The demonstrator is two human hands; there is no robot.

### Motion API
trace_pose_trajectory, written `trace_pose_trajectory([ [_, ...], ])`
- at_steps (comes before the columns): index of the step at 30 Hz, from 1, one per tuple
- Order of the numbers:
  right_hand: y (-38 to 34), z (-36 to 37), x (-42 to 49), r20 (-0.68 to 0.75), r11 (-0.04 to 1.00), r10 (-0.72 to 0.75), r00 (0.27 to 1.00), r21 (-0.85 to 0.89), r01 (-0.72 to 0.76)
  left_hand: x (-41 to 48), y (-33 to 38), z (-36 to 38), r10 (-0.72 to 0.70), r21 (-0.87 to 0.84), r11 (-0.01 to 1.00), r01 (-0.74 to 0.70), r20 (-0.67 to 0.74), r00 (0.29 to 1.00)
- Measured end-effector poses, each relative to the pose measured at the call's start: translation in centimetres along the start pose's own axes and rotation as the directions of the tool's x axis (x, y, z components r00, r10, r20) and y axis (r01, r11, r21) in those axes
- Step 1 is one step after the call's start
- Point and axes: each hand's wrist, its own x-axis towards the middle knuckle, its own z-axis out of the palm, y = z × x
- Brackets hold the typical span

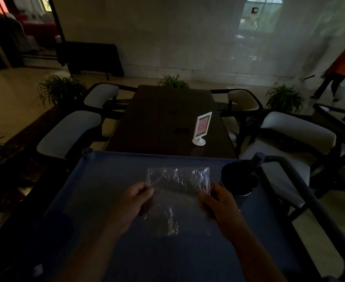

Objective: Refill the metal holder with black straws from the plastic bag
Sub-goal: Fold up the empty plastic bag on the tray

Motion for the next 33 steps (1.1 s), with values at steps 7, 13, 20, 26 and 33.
trace_pose_trajectory([
  [7,-0.7,-0.6,-0.4,0.071,1.0,0.006,0.997,-0.01,-0.006,-0.7,0.1,0.1,0.046,-0.058,0.997,-0.043,0.067,0.997],
  [13,-1.2,-0.2,-1.0,0.051,0.994,-0.007,0.999,0.107,0.001,-0.7,-0.2,0.0,0.056,-0.084,0.995,-0.05,0.07,0.996],
  [20,-1.8,0.1,-1.6,0.111,0.879,0.062,0.992,0.465,-0.107,-0.7,-0.3,0.7,0.033,-0.503,0.863,0.046,0.146,0.989],
  [26,-1.8,0.5,-2.0,0.163,0.803,0.082,0.983,0.574,-0.162,-0.9,-0.1,1.4,-0.053,-0.621,0.778,0.091,0.079,0.995],
  [33,-1.1,0.5,-1.8,0.073,0.868,0.195,0.978,0.452,-0.207,-1.6,-0.6,1.2,-0.03,-0.372,0.928,0.021,-0.019,0.999],
])
